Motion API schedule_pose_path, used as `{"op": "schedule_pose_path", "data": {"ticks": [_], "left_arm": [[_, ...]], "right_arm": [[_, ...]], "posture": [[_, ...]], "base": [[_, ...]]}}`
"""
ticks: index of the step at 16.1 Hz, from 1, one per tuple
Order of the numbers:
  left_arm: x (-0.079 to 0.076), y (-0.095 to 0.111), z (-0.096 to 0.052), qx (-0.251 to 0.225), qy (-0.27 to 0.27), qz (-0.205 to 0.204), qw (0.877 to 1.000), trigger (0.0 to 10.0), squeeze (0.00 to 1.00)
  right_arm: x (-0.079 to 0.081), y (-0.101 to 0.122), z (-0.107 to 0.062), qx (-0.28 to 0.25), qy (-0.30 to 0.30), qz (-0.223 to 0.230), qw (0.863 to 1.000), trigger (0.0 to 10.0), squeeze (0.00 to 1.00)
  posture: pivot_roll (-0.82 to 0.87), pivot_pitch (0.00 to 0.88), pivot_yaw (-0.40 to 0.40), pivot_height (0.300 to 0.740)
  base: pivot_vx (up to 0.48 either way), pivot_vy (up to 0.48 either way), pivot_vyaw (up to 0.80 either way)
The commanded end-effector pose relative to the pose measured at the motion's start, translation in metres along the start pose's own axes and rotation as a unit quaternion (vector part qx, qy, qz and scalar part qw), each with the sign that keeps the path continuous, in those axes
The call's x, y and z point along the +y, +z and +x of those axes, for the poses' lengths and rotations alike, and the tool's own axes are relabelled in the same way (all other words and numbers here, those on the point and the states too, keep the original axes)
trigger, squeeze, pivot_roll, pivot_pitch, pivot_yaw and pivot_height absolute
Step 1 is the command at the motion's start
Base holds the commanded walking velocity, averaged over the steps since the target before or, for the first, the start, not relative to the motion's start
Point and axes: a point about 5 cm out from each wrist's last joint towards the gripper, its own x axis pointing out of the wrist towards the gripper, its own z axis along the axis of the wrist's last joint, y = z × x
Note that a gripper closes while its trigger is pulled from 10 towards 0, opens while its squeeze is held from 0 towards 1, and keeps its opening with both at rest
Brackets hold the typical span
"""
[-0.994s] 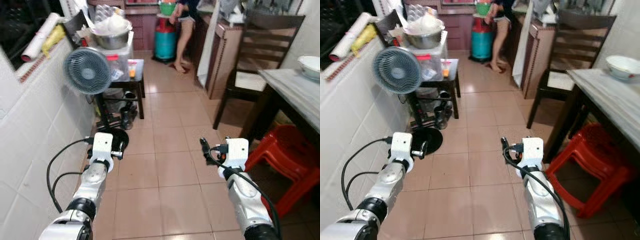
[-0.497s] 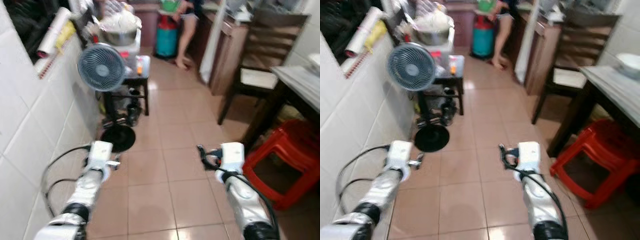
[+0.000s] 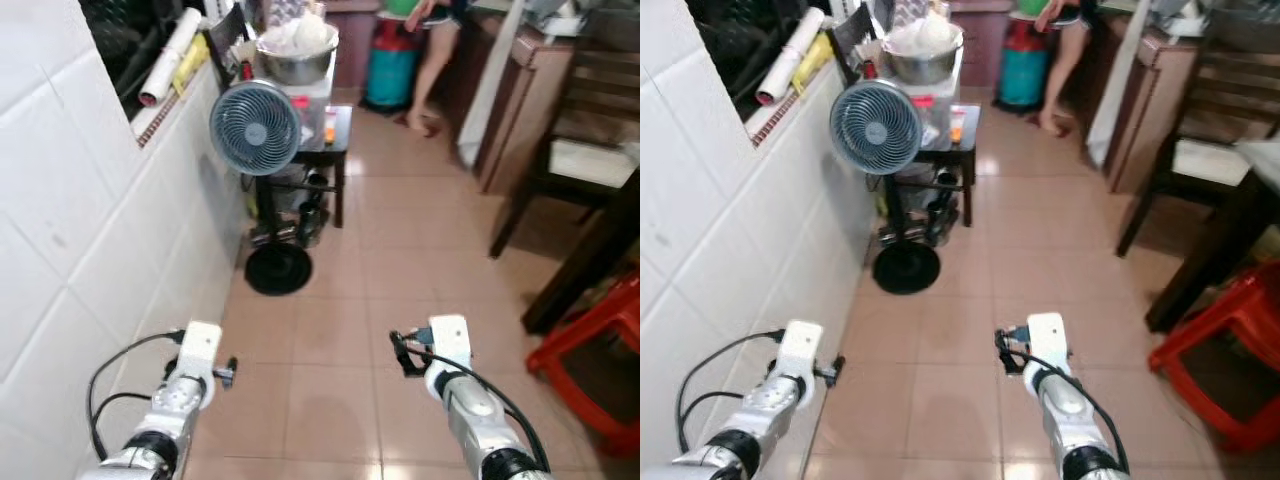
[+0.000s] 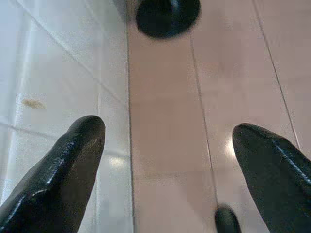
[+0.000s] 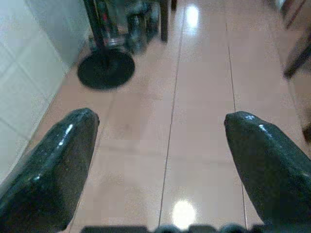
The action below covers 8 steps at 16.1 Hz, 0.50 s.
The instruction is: Setting the table
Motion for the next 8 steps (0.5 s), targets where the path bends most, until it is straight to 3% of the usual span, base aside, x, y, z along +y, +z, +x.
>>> {"op": "schedule_pose_path", "data": {"ticks": [1,2,4,8], "left_arm": [[0.0,-0.009,-0.002,0.02,-0.005,0.001,1.0,10.0,0.0],[0.001,-0.017,-0.003,0.032,-0.002,-0.018,0.999,10.0,0.0],[0.003,-0.019,-0.004,0.038,0.007,-0.048,0.998,10.0,0.0],[0.001,-0.017,-0.003,0.039,0.006,-0.042,0.998,10.0,0.0]], "right_arm": [[-0.002,-0.014,-0.004,0.032,-0.014,0.015,0.999,10.0,0.0],[-0.002,-0.027,-0.009,0.067,-0.02,0.021,0.997,10.0,0.0],[-0.009,-0.032,-0.01,0.09,-0.044,0.073,0.992,10.0,0.0],[-0.002,-0.031,-0.008,0.097,-0.013,0.04,0.994,10.0,0.0]], "posture": [[-0.05,0.0,0.028,0.74],[-0.05,0.0,0.02,0.74],[-0.06,0.0,0.009,0.74],[-0.06,0.0,0.004,0.74]], "base": [[0.0,0.0,0.0],[0.0,0.0,0.0],[0.268,0.0,0.0],[0.349,0.0,0.0]]}}
